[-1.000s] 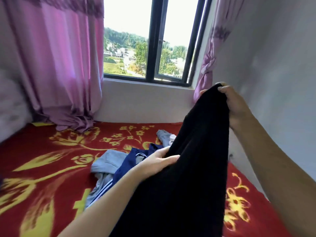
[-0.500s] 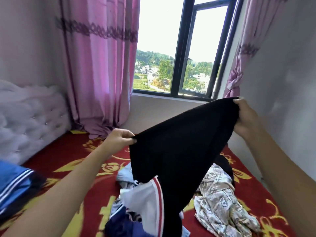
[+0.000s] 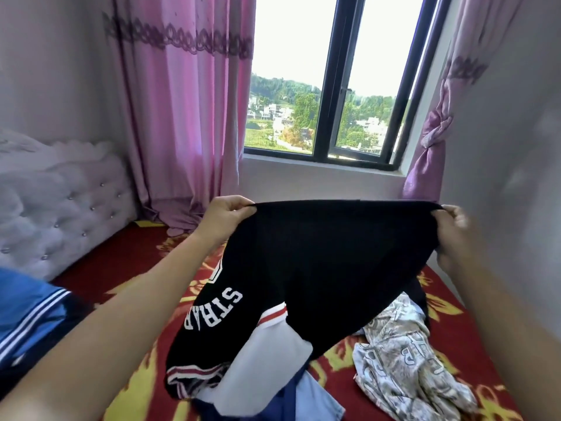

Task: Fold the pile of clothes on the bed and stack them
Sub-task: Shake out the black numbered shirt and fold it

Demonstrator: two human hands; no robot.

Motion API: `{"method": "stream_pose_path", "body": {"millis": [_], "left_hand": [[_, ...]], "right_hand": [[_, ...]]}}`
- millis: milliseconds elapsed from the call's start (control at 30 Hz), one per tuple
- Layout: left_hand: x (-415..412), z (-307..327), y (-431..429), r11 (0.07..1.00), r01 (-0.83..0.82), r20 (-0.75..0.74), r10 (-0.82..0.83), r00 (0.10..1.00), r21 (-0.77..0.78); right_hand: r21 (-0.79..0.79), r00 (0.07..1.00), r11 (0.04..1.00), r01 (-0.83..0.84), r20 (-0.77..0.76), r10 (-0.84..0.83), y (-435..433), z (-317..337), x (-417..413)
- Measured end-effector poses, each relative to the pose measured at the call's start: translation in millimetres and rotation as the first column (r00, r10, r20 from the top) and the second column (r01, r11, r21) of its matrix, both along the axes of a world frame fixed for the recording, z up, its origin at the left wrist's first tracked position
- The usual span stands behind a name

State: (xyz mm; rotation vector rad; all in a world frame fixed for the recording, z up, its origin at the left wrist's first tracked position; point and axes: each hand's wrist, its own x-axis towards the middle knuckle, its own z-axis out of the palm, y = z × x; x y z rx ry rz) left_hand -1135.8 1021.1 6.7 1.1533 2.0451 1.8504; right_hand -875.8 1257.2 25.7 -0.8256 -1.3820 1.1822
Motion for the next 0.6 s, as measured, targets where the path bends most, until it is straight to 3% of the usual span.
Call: {"method": "stream_pose_path", "body": {"millis": [100, 133, 200, 233, 333, 433, 600], "left_hand": [[-1.6, -52.0, 22.8, 0.957, -0.016, -0.085, -0.009, 0.996, -0.291], [-2.7, -76.2, 26.4, 0.912, -0.027, -0.082, -0.008, 0.997, -0.410], [0.1, -129.3, 24.8, 0.821, -0.021, -0.029, 0.006, 1.000, -0.571], [4.6, -155.9, 19.5, 0.785, -0.010, 0.010, 0.020, 1.000, -0.619], [25.5, -227.9, -8.4, 0.703, 0.050, 0.160, 0.091, 0.983, -0.709], [47.9, -282.8, -44.7, 0.627, 0.096, 0.276, 0.197, 0.941, -0.773], [73.9, -335.1, -102.9, 0.518, 0.155, 0.373, 0.349, 0.860, -0.841]], "right_hand": [[-0.036, 0.948, 0.983, 0.178, 0.276, -0.162, 32.2, -71.2, -5.2], [-0.054, 0.872, 0.973, 0.224, 0.457, -0.175, 39.0, -104.5, -3.9], [-0.094, 0.610, 0.962, 0.258, 0.788, -0.087, 39.9, -175.9, 3.9], [-0.128, 0.513, 0.963, 0.235, 0.858, -0.011, 29.3, -207.6, 8.1], [-0.270, 0.372, 0.961, 0.060, 0.899, 0.230, -18.4, -282.3, 11.1], [-0.405, 0.173, 0.908, -0.101, 0.892, 0.418, -74.3, -330.5, 3.1], [-0.512, -0.052, 0.778, -0.365, 0.845, 0.532, -155.4, -381.1, -21.8]]}}
